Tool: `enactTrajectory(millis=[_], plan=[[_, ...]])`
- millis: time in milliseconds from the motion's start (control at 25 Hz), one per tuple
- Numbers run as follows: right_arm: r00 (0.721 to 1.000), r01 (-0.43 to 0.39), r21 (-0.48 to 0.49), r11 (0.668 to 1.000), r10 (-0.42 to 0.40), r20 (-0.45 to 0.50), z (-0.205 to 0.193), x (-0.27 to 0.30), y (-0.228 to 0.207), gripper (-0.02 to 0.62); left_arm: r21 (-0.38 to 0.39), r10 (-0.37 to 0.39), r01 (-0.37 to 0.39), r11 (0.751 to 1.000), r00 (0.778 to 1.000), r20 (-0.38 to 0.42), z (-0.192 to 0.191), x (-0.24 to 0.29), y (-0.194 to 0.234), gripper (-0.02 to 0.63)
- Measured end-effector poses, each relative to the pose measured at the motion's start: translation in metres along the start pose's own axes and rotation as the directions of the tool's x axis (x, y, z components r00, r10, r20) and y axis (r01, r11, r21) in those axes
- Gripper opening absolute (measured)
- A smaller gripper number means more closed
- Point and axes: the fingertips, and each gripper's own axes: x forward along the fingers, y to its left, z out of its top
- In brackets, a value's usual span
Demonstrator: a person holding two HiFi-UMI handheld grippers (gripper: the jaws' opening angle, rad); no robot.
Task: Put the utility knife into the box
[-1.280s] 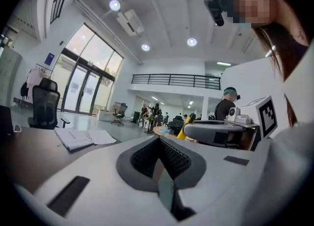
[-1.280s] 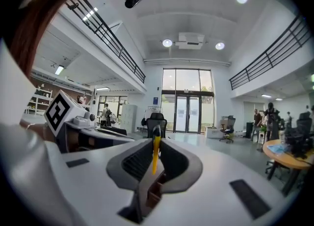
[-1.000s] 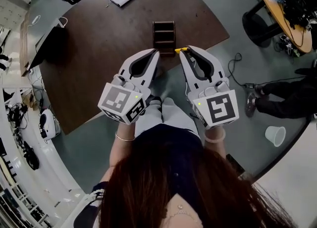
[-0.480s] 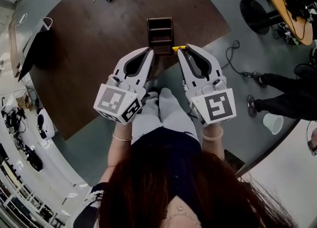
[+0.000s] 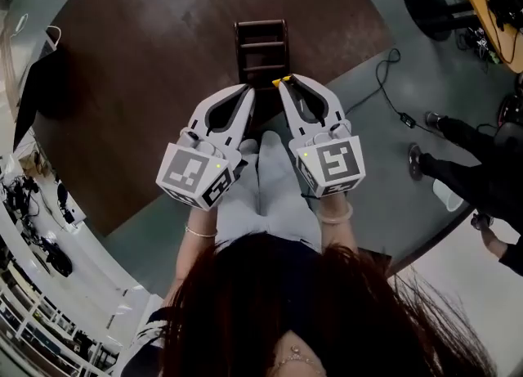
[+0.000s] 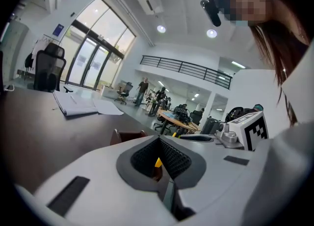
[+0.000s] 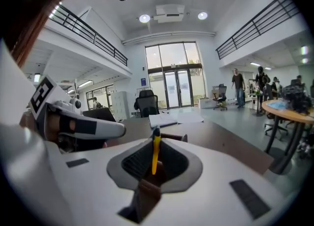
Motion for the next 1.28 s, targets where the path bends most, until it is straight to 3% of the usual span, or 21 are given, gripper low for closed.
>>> enactTrajectory(millis=[400,680,1000,1280], plan=[[0.998,0.012,0.015,1.000,-0.011,-0.062,-0.054,0.028,0.002,0.055,-0.033,0.012,-0.014,0.999,0.999,-0.037,-0.035,0.017,0.022,0.000],[0.992,0.018,-0.093,0.996,-0.029,-0.119,-0.070,0.041,0.005,0.055,-0.051,0.005,-0.009,0.999,0.998,-0.060,-0.047,0.024,0.028,0.000],[0.995,-0.006,-0.044,0.999,0.002,-0.096,-0.060,0.040,0.008,0.072,-0.057,-0.005,0.001,0.998,0.998,-0.068,-0.051,0.015,0.027,0.000],[0.999,0.035,-0.063,0.997,-0.036,-0.002,-0.014,0.018,0.002,0.074,-0.039,-0.012,0.011,0.999,0.999,-0.031,-0.028,0.006,0.018,0.000]])
